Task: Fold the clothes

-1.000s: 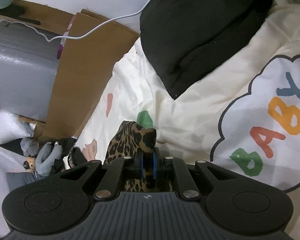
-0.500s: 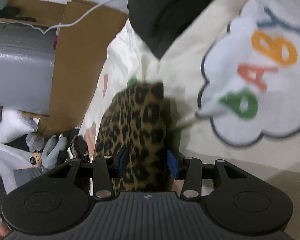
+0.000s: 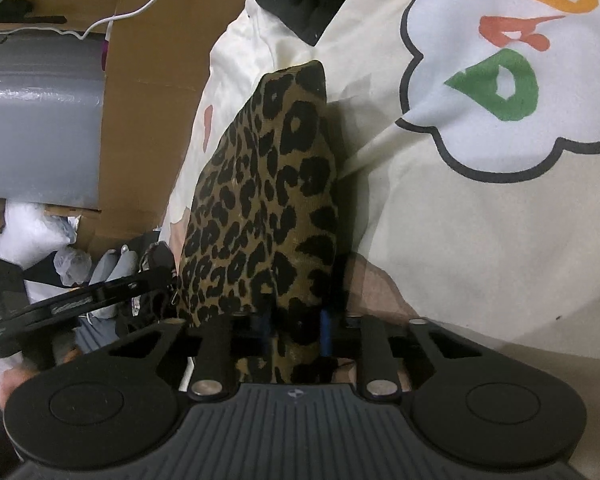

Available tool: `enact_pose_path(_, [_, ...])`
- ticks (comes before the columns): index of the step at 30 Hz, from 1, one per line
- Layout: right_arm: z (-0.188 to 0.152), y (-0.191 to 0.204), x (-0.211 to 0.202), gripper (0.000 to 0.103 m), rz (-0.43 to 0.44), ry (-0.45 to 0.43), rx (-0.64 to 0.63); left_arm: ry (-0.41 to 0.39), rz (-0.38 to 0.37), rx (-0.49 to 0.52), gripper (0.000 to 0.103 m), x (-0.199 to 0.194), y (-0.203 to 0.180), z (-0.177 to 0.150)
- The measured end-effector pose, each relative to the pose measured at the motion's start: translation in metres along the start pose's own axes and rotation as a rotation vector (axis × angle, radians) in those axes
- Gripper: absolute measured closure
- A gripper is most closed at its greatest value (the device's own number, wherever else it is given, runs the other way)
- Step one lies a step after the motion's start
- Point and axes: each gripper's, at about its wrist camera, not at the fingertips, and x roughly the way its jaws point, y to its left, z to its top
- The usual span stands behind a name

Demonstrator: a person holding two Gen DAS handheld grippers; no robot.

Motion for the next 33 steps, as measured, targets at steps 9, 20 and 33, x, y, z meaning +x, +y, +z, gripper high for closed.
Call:
enact_pose_path(9, [-0.001, 0.008, -0.008, 0.097, 0.02, -0.016, 0.008, 0.027, -0.121, 0.041, 0.059, 0.029, 0.011, 0.006])
enact_pose_path(20, [0.002, 0.005, -0.006, 0.06, 0.016, -0.016, 0.032, 0.013, -0.19, 0.022, 0.091, 0.029, 0.033, 0.012])
enact_pose_path(33, [0.0, 0.005, -0.001, 0.06, 0.02, -0.003, 0.038, 0.074, -0.277, -0.003, 0.042, 0.037, 0.035, 0.02])
